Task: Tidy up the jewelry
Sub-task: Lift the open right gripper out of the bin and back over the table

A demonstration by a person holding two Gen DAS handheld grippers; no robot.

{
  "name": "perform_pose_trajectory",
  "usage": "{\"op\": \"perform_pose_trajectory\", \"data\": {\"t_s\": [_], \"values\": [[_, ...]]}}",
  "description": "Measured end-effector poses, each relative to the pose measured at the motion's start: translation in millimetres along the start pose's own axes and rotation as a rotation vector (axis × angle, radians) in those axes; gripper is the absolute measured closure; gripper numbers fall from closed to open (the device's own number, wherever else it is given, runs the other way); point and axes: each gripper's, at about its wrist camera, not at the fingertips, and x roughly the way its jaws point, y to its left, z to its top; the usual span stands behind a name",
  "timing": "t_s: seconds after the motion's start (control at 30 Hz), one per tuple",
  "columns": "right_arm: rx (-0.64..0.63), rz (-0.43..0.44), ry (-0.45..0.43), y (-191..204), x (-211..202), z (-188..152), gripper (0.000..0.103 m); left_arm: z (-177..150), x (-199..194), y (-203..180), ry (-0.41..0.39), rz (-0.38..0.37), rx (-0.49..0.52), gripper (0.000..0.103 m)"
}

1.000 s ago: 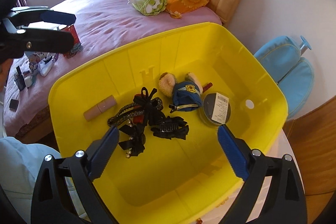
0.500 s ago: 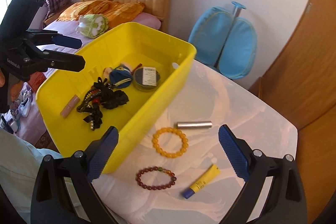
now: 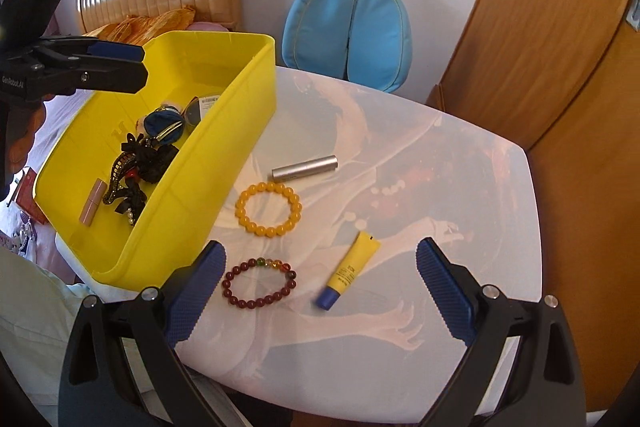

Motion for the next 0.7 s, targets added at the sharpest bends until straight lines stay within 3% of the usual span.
{"op": "perform_pose_trajectory", "data": {"t_s": [0.7], "values": [[0.042,0.080,-0.039,-51,2,-29,0.006,7,4,-62,0.015,0.088,0.043,0.007]]}}
